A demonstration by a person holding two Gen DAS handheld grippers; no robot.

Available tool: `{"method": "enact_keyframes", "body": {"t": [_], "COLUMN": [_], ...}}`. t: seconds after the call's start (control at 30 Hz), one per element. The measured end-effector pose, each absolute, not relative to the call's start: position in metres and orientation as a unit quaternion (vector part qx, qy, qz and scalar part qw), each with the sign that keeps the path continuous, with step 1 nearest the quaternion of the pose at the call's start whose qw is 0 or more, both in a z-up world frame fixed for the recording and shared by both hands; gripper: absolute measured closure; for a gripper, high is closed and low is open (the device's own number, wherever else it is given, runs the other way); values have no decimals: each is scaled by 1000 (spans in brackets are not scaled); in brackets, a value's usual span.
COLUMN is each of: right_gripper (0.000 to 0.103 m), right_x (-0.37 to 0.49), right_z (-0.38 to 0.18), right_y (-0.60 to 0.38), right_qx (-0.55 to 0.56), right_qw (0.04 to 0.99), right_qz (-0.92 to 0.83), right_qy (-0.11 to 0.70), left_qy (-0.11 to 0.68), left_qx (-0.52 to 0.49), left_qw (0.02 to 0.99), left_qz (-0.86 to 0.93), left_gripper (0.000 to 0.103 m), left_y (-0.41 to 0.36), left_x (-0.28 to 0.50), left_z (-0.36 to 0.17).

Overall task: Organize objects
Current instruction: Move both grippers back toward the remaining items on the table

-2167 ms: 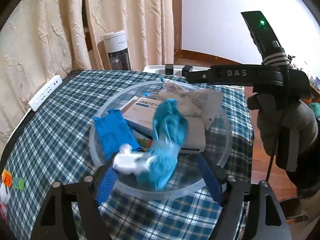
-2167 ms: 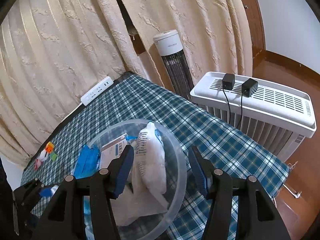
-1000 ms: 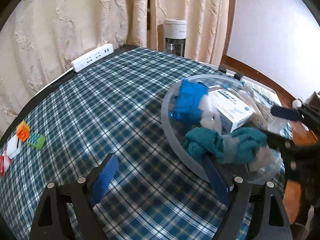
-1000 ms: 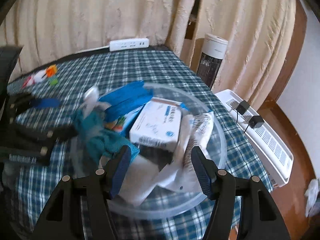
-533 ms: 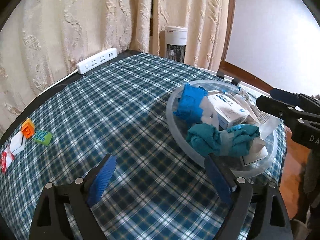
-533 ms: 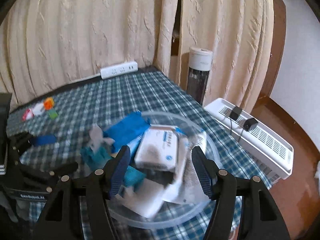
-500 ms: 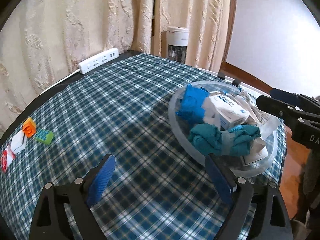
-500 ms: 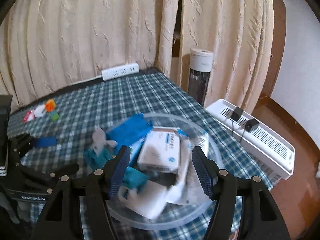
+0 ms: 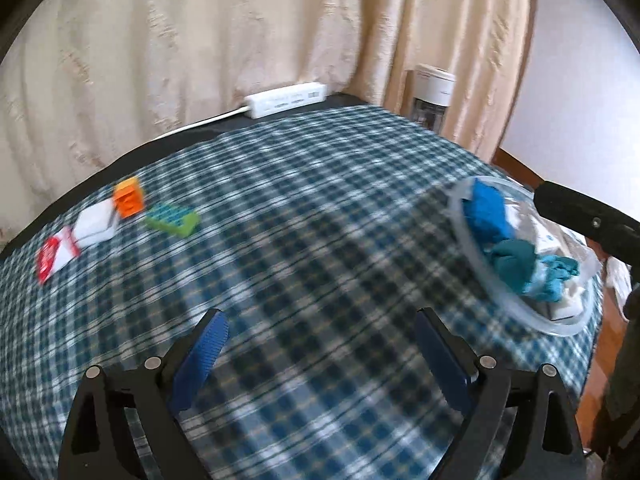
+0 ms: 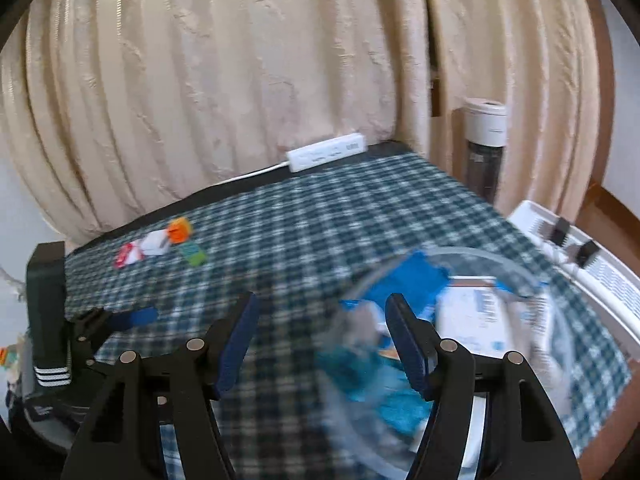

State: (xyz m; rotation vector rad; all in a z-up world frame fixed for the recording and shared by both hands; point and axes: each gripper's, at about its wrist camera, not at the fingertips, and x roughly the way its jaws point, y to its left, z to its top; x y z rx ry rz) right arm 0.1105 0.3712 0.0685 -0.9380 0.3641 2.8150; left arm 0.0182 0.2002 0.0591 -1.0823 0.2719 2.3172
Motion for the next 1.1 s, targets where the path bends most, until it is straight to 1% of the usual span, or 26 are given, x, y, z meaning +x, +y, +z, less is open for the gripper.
{"method": "enact_keyframes", "body": {"t": [0.23,0.4,0.53,0.6,0.87,1.1], "right_gripper": [36,36,35,31,30,30], "right_x": [79,52,32,24,-9,-33], "right_z": [57,43,36,33,19,10], "right_y": [326,306,291,284,262,259], "right_qx": [-336,-362,-373,-377,-398,-411], "right_qw": [16,-15,-19,-23,-42,-49], "right_qz": [934,922,918,916,906,897], "right_qy": [122,136,135,136,140,156], "left_qy": [79,61,46,39,24,11], "left_qx": [-413,-418,-424,-427,-437,-441], "left_qw": [231,198,163,145,73,31], "left_qz": [877,885,890,892,896,897], "left_gripper": [7,7,7,7,7,7], "left_y": [154,121,91,75,20,-10], "left_x": [3,-10,-23,-30,-64,-97], "left_z": [54,52,50,49,45,42]}}
